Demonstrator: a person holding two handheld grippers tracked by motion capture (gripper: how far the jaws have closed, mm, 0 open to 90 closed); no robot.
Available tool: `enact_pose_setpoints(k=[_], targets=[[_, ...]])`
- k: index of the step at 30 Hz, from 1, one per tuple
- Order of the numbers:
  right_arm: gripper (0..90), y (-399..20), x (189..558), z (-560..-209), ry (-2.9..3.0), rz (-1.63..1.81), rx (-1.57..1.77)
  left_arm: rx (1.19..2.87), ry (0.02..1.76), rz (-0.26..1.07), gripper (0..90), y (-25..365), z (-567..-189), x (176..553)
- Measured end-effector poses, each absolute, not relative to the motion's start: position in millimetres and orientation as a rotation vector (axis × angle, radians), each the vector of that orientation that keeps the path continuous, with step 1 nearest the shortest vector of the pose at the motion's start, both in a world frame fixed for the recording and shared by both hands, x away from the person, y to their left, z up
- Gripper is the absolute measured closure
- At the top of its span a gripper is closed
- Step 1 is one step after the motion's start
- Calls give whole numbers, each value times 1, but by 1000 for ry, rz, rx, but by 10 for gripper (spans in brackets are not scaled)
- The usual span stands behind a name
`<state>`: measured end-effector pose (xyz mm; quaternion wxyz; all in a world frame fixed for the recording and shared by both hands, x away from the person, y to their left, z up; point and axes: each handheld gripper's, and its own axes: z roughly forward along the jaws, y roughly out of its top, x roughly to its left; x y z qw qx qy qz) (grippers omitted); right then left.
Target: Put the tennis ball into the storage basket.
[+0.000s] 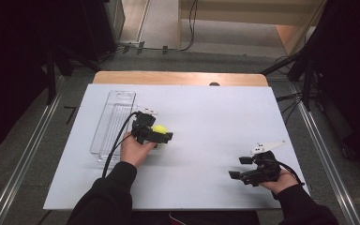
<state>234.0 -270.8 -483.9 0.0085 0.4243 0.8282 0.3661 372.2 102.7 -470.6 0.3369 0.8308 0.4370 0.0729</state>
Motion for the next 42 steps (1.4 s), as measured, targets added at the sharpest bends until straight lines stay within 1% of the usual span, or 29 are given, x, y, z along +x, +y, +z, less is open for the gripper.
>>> enact_pose_setpoints(k=[10,12,20,22,26,28,31,36,37,42], targets=[[196,-271,234,-484,2588,1143,1326,2187,1149,184,7,98,-475,371],[197,-271,234,-484,2588,1143,1325,2185,1164,163,7,97,-476,371],[197,-271,234,-484,2586,1142,1326,2185,1195,150,7,98,-481,372],[196,-271,234,-484,2586,1142,1326,2184,1213,179,58,98,-481,371],[196,-271,234,-484,2586,1142,1326,2170,1226,184,80,100,-481,371],[196,-271,234,-484,2586,1142,1326,2166,1233,206,141,101,-481,370],[197,-271,234,-484,2586,1142,1326,2176,1238,215,152,101,-482,370],[197,-271,234,-484,2585,1142,1328,2193,1247,256,197,100,-484,370],[197,-271,234,-484,2585,1141,1327,2194,1251,264,234,101,-483,370],[197,-271,234,-484,2585,1141,1328,2190,1252,274,245,101,-483,369]])
